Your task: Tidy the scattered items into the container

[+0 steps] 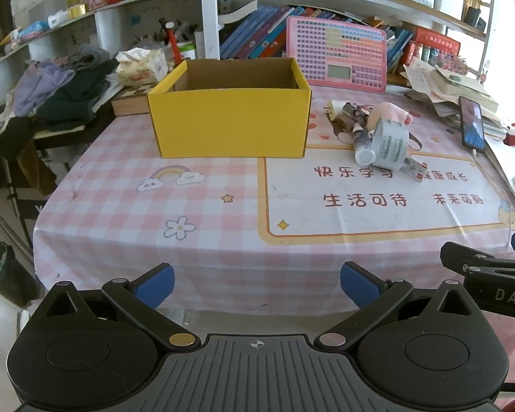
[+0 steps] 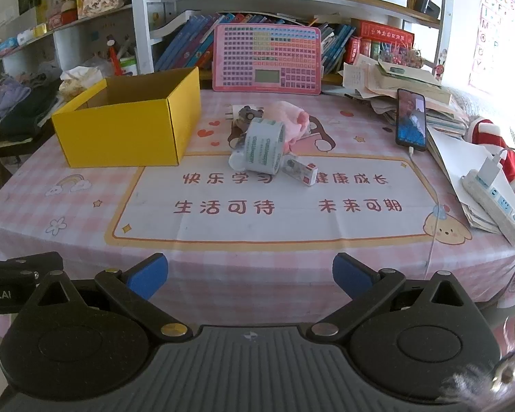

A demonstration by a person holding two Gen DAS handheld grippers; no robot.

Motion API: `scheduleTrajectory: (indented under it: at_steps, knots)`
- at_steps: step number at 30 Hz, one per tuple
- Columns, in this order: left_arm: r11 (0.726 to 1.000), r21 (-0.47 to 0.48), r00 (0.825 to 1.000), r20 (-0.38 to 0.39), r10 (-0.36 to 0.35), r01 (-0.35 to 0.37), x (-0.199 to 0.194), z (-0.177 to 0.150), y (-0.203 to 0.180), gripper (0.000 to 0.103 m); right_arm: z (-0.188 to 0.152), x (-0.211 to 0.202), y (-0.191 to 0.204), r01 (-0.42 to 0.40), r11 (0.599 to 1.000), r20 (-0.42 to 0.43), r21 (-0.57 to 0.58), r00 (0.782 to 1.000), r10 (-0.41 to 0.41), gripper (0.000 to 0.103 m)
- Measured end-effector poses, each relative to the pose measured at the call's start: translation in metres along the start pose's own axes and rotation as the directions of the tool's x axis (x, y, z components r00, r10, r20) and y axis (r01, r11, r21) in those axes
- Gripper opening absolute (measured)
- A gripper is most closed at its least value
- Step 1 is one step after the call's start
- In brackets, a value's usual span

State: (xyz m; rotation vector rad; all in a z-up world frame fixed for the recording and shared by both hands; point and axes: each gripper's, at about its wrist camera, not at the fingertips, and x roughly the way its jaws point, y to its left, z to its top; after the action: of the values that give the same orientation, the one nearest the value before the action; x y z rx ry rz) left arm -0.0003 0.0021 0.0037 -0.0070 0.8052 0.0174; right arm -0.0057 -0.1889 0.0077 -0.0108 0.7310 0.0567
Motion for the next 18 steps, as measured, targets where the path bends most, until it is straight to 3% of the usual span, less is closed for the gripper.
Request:
scheduleTrajectory:
  at_steps: [18]
  knots:
    - [1.000,0.005,1.000,0.006,0.003,-0.003,-0.0012,0.0003,0.0012,0.103,0.0001,-0.0003,0.0005,0.000,1.000,0.001,0.005,1.000,0.000,0.103]
